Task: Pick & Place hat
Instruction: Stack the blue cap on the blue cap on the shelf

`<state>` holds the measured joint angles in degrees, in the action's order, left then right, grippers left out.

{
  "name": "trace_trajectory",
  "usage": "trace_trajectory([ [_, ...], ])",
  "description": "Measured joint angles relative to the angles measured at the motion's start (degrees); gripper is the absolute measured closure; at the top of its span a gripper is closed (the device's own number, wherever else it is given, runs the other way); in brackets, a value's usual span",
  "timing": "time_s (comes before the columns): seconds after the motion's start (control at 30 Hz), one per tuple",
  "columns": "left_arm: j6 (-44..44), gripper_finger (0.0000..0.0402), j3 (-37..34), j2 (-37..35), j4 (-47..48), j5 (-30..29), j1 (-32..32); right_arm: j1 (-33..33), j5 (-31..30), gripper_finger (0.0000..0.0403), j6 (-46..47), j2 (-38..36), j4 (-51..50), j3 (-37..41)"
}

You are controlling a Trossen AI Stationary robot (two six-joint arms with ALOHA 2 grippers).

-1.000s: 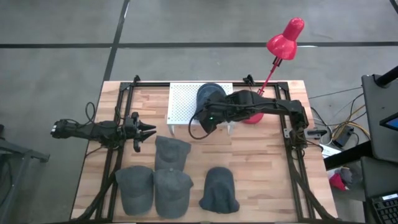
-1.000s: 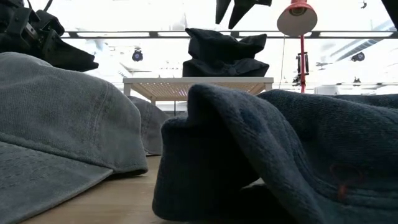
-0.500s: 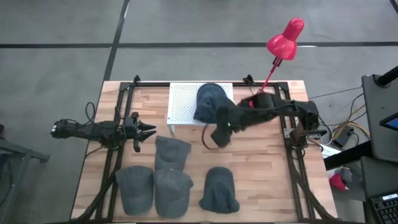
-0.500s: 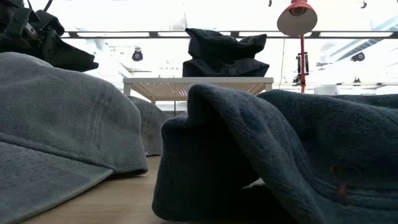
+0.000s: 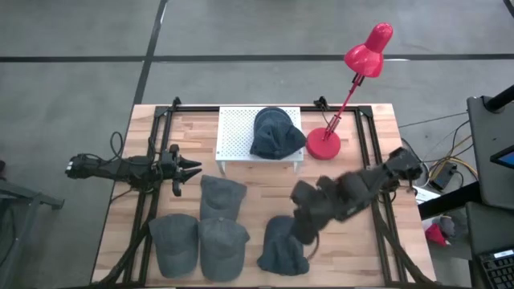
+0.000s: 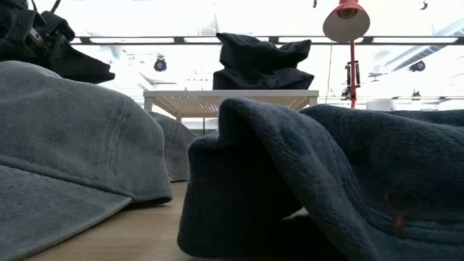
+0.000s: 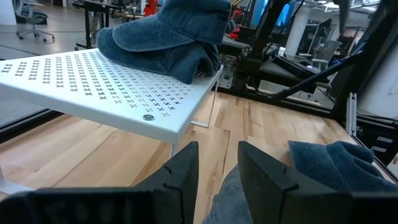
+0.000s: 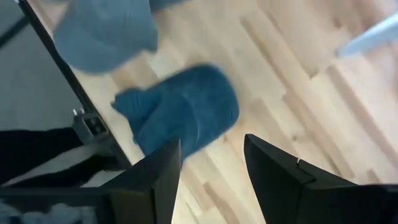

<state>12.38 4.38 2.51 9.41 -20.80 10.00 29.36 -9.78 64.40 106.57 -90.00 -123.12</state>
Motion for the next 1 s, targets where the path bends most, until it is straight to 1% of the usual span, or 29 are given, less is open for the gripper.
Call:
trace_trajectory([
  [0.1, -0.04, 0.0287, 0.0, 0.01, 0.02, -0.01, 0.0, 3.2, 0.06, 0.0215, 2.43, 0.1, 1.46, 3.55],
  [0.27, -0.04, 0.0287, 0.0, -0.01, 0.02, 0.0, 0.0, 6.83, 1.34, 0.0187, 4.33, 0.1, 7.88, 10.41],
  [0.43, -0.04, 0.0287, 0.0, 0.02, 0.02, 0.0, 0.0, 8.46, 1.53, 0.0149, 5.73, 0.17, 16.06, 17.54],
  [0.63, -0.02, 0.0287, 0.0, 0.02, 0.02, 0.24, 0.0, 8.52, 3.61, 0.0114, 5.72, 0.14, 23.99, 24.54],
  [0.8, -0.02, 0.0287, 0.0, 0.01, 0.02, 0.25, 0.0, 8.5, 4.28, 0.0103, 5.8, 0.14, 31.1, 29.04],
  [1.0, 0.0, 0.0287, 0.0, 0.02, 0.02, 0.39, 0.0, 8.5, 4.64, 0.011, 9.34, 0.11, 36.56, 34.58],
])
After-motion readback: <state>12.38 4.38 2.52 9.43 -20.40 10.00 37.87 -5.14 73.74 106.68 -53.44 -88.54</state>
